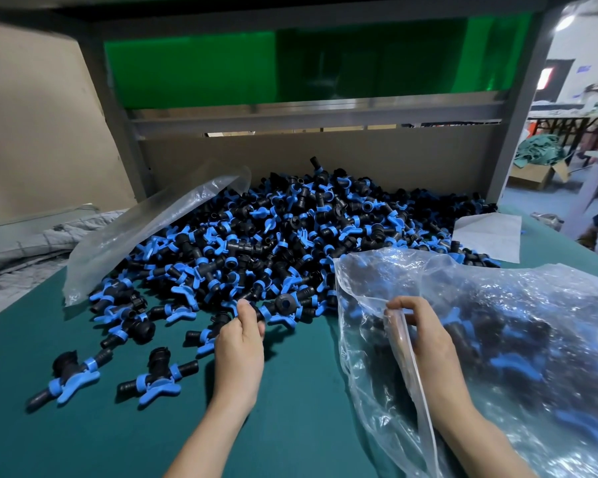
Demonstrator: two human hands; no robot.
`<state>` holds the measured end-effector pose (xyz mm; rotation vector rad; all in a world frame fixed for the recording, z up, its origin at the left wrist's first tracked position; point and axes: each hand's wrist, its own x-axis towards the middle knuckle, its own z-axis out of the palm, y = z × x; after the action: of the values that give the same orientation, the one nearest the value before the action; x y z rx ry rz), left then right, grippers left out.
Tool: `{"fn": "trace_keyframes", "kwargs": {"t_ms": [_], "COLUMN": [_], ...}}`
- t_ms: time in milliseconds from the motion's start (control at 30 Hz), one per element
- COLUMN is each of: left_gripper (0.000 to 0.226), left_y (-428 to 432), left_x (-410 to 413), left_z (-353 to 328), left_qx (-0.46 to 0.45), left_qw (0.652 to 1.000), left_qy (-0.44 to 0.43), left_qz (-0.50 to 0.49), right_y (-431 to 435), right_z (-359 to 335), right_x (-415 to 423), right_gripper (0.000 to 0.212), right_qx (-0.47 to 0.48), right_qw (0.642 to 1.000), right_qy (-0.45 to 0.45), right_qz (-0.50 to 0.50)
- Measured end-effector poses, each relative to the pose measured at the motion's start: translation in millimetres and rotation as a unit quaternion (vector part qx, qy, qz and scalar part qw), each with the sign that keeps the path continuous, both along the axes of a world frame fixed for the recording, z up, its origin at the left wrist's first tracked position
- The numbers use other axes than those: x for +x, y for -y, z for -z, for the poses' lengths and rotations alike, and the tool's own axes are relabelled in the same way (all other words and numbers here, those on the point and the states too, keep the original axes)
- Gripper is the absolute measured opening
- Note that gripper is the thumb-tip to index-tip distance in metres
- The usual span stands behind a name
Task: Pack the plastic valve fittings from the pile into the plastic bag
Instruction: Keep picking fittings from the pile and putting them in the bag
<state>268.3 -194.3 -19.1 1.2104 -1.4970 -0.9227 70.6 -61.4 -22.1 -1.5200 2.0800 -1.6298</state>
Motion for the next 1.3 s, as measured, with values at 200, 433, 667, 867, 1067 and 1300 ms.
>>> {"fn": "trace_keyframes", "kwargs": {"t_ms": [200,433,667,867,1067,1300], "left_gripper": [0.044,0.031,0.021,0.023,0.04,0.046], "left_y": [-3,3,0,-4,-9,-10], "left_x": [-1,-2,-1,-1,0,0], "left_z": [2,2,-2,-4,-3,0], "left_qx": [-0.007,0.053,0.164,0.164,0.153,0.144], "left_qw": [0.999,0.986,0.918,0.903,0.894,0.898], "left_qy": [-0.036,-0.133,-0.282,-0.276,-0.25,-0.208], "left_qz": [0.019,0.084,0.226,0.287,0.338,0.359], "right_y": [0,-1,-1,0,1,1], "right_z": [0,0,1,2,3,3], "right_x": [-1,0,-1,-2,-2,-3], "right_gripper": [0.042,0.05,0.052,0.048,0.05,0.045], "right_qx": [0.005,0.006,0.005,0.003,0.006,0.001], "right_qw": [1.0,1.0,1.0,1.0,1.0,1.0], "right_qy": [0.003,-0.005,-0.007,-0.007,-0.003,0.005], "right_qz": [-0.002,-0.006,-0.004,0.001,0.0,-0.006]}}
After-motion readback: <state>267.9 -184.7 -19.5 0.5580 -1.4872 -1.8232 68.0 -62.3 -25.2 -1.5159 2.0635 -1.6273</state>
